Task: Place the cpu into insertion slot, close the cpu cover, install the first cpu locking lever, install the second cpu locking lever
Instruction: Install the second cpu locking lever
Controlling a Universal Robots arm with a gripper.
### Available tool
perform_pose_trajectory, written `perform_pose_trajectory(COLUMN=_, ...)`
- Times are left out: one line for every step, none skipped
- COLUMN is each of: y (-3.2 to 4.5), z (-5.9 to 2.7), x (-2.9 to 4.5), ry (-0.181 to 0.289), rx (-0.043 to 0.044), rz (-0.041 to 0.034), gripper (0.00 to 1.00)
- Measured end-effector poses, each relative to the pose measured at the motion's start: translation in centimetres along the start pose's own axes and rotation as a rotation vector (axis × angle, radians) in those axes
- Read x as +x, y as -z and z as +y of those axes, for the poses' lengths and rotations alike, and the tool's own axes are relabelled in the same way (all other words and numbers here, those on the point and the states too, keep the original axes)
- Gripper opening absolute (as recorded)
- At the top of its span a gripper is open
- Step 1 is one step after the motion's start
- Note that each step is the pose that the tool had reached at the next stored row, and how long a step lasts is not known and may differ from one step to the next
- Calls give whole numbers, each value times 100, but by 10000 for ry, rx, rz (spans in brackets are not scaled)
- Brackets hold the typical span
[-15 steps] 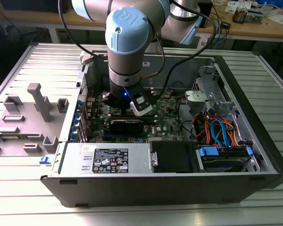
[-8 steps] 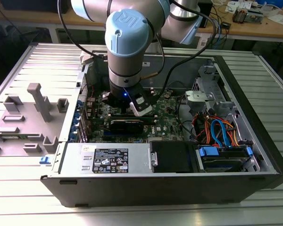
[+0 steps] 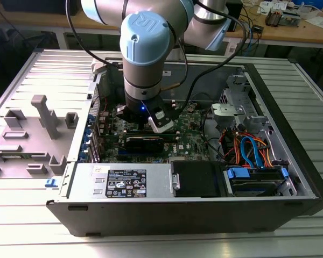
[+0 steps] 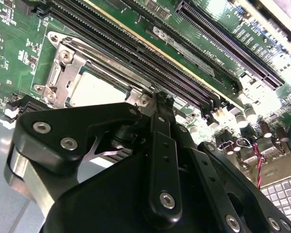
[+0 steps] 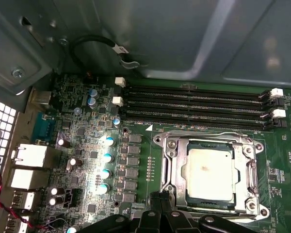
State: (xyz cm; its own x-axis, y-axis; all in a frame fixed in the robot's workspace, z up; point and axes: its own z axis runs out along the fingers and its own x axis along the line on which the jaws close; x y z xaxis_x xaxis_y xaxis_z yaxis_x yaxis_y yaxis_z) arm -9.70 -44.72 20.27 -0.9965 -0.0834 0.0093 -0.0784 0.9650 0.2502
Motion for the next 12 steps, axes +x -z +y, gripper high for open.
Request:
perform_pose_trajectory(y=-3, z=-1, x=0, ry=0, rx=0, rz=1, gripper=11)
perform_pose_trajectory(y=-8, z=-2, x=0, ry=0, rx=1, rz=1, gripper=11)
perform_pose_trajectory(y=-12, z=-3, x=0, ry=0, rx=0, rz=-1, gripper=11)
perform_pose_trajectory(y=-17, z=-4, x=0, ry=1, rx=-1, rz=-2, gripper=11)
perform_pose_trajectory(y=-23, z=-6, x=0, ry=2, rx=-1, rz=-3, gripper=11)
perform_pose_trajectory(y=-36, z=-9, x=0, ry=2, rx=-4, rz=-15, gripper=11)
perform_pose_trajectory(y=-35, z=-9, x=0, ry=2, rx=-2, rz=-9, gripper=11)
perform_pose_trajectory(y=-33, z=-8, x=0, ry=2, rx=4, rz=-5, gripper=11)
perform_pose_trajectory(y=-20, z=-3, x=0, ry=-3, rx=92, rz=1, gripper=11)
perform_pose_trajectory(y=-9, z=-1, x=0, ry=-6, rx=212, rz=6, gripper=11)
perform_pose_trajectory(y=2, z=1, x=1, ry=-8, rx=326, rz=16, gripper=11)
perform_pose_trajectory(y=27, z=9, x=2, ry=-12, rx=463, rz=25, gripper=11)
